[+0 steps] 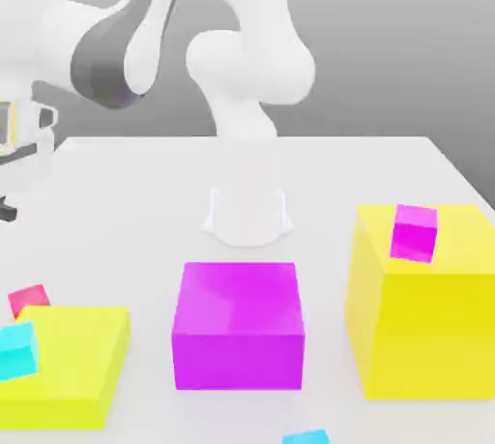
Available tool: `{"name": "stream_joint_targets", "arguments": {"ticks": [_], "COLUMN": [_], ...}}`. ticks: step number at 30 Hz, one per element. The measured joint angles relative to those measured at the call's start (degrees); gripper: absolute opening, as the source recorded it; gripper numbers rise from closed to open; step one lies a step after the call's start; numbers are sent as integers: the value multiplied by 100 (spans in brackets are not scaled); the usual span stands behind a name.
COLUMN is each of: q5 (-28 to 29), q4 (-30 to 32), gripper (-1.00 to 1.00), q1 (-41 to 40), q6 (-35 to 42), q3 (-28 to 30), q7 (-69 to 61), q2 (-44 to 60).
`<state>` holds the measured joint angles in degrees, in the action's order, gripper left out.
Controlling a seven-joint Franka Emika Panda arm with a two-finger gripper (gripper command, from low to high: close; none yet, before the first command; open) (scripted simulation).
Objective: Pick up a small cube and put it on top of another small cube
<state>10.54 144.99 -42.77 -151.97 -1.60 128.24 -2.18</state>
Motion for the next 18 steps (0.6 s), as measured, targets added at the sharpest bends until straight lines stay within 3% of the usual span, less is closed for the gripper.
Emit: {"name": "stream_joint_targets", "arguments": {"ticks": [10,14,15,18], "q5": [-1055,-1170,-1165,-1165], "q4": [369,244,214,214], "gripper": [0,0,-100,-100], "q1": [-578,-634,-636,-636], "q6": [-761,-1409,-1551,-1558], "q3": [252,215,214,215], "q7": [1364,1370,1373,1373], "q2": [1266,2069,2248,2248]}}
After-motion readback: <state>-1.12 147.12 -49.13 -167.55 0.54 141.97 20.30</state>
